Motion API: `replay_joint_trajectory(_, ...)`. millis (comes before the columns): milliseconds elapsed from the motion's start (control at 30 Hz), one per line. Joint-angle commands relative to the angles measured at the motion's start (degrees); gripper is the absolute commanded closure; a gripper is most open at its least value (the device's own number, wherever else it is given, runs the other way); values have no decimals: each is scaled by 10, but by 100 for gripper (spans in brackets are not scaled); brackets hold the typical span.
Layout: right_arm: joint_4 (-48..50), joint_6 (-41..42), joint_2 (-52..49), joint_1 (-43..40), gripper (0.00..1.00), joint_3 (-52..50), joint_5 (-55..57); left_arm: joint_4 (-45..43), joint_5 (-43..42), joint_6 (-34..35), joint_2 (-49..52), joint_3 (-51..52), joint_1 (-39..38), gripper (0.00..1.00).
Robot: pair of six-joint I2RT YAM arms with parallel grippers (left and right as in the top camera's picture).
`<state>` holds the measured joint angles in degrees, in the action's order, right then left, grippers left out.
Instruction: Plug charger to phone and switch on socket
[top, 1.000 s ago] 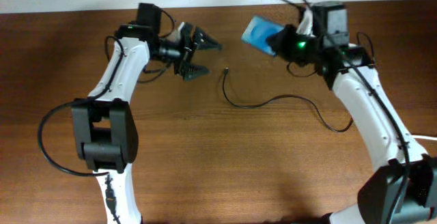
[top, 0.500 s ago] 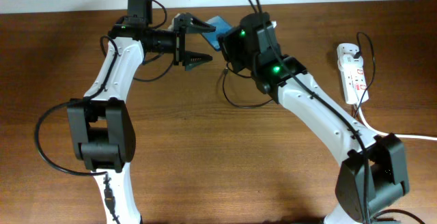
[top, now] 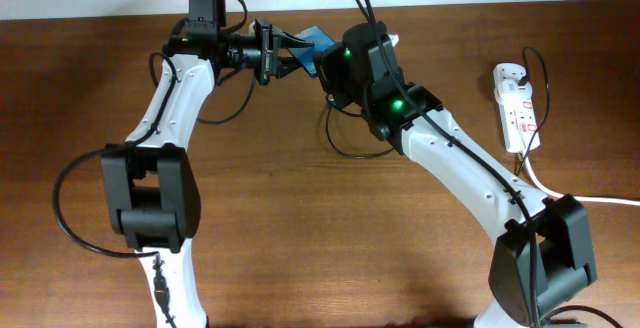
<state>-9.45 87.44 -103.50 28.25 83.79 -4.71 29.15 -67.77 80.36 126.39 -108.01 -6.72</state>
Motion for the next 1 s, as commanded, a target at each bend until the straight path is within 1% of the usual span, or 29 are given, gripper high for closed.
replay_joint_trajectory(0, 17, 14, 8, 17, 96, 10, 1, -6, 2, 13, 2, -7, -15, 75)
replay_joint_trajectory(67, 18, 14, 8, 17, 96, 10, 0, -6, 1, 12, 2, -7, -15, 85)
replay_joint_trajectory(100, 19, 16, 8, 17, 96, 10, 0, -6, 2, 13, 2, -7, -15, 96)
replay_joint_trajectory(133, 20, 16, 8, 17, 96, 10, 0, -6, 1, 12, 2, -7, -16, 100)
replay_joint_trajectory(200, 20, 16, 8, 17, 96, 10, 0, -7, 2, 11, 2, -7, -15, 100)
replay_joint_trajectory(267, 20, 16, 8, 17, 96, 10, -1, -7, 7, -13, 2, -7, -15, 100)
replay_joint_trajectory(333, 20, 16, 8, 17, 96, 10, -4, -9, 14, -19, 2, -7, -18, 100)
replay_joint_trajectory(400, 24, 16, 8, 18, 96, 10, -11, -48, 12, -20, 2, -7, -25, 100)
replay_joint_trajectory(433, 25, 16, 8, 19, 96, 10, -11, -82, -3, -20, 2, -7, -30, 100)
replay_joint_trajectory(500, 27, 16, 8, 21, 96, 10, -10, -126, -49, -15, 2, -7, -31, 100)
replay_joint_trajectory(533, 31, 16, 8, 26, 96, 10, -9, -131, -56, -8, 2, -7, -31, 100)
replay_joint_trajectory(633, 40, 16, 8, 32, 96, 10, -8, -131, -55, -7, 2, -7, -34, 100)
replay_joint_trajectory(733, 42, 16, 8, 33, 96, 10, -9, -139, -55, 15, 2, -7, -34, 100)
replay_joint_trajectory(800, 42, 16, 8, 33, 96, 10, -9, -142, -56, 38, 2, -7, -34, 90)
replay_joint_trajectory(867, 44, 16, 8, 33, 96, 10, -9, -142, -56, 38, 2, -7, -34, 89)
replay_joint_trajectory(900, 47, 16, 8, 33, 96, 10, -11, -142, -56, 38, 2, -7, -35, 92)
replay_joint_trajectory(933, 48, 16, 8, 33, 96, 10, -11, -143, -56, 38, 2, -7, -35, 100)
replay_joint_trajectory(967, 47, 16, 8, 33, 96, 10, -10, -161, -61, 38, 2, -7, -35, 100)
